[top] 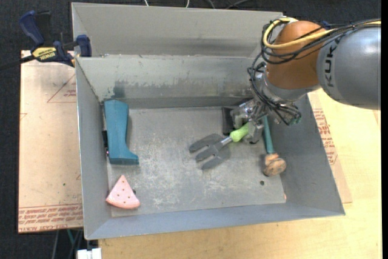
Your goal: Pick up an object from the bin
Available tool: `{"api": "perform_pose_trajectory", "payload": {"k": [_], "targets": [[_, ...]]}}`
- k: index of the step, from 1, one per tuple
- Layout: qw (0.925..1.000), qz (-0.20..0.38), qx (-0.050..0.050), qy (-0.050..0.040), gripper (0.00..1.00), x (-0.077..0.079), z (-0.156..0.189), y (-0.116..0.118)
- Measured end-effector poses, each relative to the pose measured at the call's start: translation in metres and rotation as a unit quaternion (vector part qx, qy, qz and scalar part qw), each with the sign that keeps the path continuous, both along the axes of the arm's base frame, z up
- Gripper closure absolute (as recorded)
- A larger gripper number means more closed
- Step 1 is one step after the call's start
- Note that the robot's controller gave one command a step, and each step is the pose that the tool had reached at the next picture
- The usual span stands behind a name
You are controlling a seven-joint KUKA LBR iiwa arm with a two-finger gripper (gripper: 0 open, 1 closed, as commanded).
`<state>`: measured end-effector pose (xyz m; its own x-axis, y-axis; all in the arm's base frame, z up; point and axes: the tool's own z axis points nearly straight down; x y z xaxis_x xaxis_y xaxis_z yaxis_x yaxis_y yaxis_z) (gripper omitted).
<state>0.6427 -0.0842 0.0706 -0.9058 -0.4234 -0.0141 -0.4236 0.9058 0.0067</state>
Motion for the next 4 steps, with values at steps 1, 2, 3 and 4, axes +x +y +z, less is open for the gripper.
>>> {"api": "perform_pose_trajectory", "payload": {"k": [1,2,3,4], "targets": [[1.0000,0.000,0.001,0.0018,1.00,-0.003,0.055,-0.002],[0.9997,0.022,0.000,-0.0056,1.00,0.004,0.133,-0.010],[0.9823,0.187,-0.001,-0.0036,1.00,0.005,0.049,-0.031],[0.9805,0.197,0.000,-0.0033,1.00,0.000,0.101,-0.026]]}}
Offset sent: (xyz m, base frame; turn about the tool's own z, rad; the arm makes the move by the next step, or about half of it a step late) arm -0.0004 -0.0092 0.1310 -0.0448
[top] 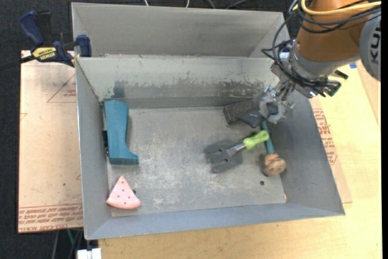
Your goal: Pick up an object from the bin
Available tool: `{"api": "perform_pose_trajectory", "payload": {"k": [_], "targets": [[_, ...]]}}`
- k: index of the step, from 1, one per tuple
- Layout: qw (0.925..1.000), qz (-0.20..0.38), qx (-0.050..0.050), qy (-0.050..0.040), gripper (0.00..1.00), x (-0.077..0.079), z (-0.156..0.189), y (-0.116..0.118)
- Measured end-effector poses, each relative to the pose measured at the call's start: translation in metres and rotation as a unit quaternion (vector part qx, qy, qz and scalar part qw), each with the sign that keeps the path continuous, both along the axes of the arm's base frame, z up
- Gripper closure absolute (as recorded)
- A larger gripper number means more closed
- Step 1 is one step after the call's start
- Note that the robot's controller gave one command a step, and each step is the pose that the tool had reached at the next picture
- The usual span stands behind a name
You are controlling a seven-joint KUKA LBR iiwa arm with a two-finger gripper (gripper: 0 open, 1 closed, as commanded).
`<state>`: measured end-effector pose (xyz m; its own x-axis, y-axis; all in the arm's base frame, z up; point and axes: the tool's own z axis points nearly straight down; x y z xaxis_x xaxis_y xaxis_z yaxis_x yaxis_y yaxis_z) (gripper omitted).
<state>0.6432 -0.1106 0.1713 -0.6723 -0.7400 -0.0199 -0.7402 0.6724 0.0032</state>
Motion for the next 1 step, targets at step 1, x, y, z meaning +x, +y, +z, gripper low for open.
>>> {"api": "perform_pose_trajectory", "payload": {"k": [1], "targets": [[0.9993,0.038,0.000,0.0017,1.00,-0.0085,0.0310,-0.0147]]}}
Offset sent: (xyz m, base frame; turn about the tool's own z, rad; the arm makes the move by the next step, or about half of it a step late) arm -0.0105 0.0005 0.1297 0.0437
